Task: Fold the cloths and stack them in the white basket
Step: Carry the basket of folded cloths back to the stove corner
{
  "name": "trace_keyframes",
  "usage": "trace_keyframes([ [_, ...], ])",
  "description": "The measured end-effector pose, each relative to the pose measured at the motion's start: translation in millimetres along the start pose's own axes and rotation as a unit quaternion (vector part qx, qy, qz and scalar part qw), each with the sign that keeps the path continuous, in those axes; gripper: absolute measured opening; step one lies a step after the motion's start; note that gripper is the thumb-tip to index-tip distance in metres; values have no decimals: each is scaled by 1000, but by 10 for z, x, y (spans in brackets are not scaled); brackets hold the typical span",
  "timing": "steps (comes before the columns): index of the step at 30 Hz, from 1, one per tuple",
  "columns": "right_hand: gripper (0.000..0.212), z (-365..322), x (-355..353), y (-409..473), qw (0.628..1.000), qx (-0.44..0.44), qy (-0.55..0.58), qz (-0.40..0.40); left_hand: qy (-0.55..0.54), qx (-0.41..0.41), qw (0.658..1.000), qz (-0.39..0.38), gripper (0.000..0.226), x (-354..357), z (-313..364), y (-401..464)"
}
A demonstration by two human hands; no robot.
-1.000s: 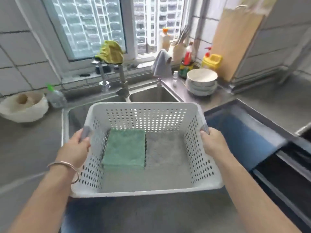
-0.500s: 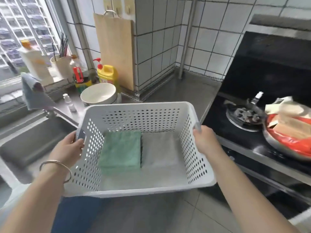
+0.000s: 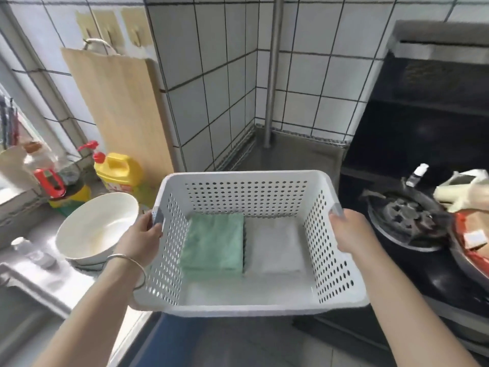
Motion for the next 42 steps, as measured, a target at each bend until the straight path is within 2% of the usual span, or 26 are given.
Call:
trace_keyframes([
  [3, 26, -138, 54, 406, 1000, 7, -6, 1, 54, 8, 998, -8, 11, 209, 176, 472],
  [9, 31, -106, 124, 1150, 998, 47, -37, -8, 24, -15, 999, -47, 14, 743, 300, 1231],
  [13, 31, -92, 179, 1569, 997, 70, -21, -20, 59, -13, 997, -55, 10, 1013, 443, 1546],
  [19, 28, -77, 219, 2134, 994, 77, -44, -60, 45, -56, 996, -55, 20, 1289, 446, 1893],
  [21, 32, -84, 218, 2298, 994, 72, -41, -72, 46, -73, 995, -54, 24, 1390, 437, 1976],
  [26, 33, -65, 237, 2636, 993, 62, -60, -77, 47, -83, 995, -35, 14, 1549, 515, 2138],
  [32, 43, -13, 306, 2822, 995, 62, -55, -56, 24, -100, 995, -19, 29, 1588, 518, 2178],
  [36, 43, -22, 320, 2838, 995, 62, -66, -41, 23, -100, 994, -41, 18, 1597, 625, 2161],
  [38, 40, -48, 319, 2855, 996, 57, -63, -42, -6, -129, 990, -49, 9, 1630, 646, 2124],
  [42, 39, -228, 244, 2962, 995, 37, -85, -33, -101, -177, 979, -25, 26, 1684, 630, 2067],
])
Point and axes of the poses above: each hand's wrist, its own y-axis towards the middle knuckle, its own x-axis out of the palm, z = x × y, the point moved 7 cm from there along y, towards the middle knuckle, and after that the axes turned 4 degrees about -y, right-handed, at the moved point
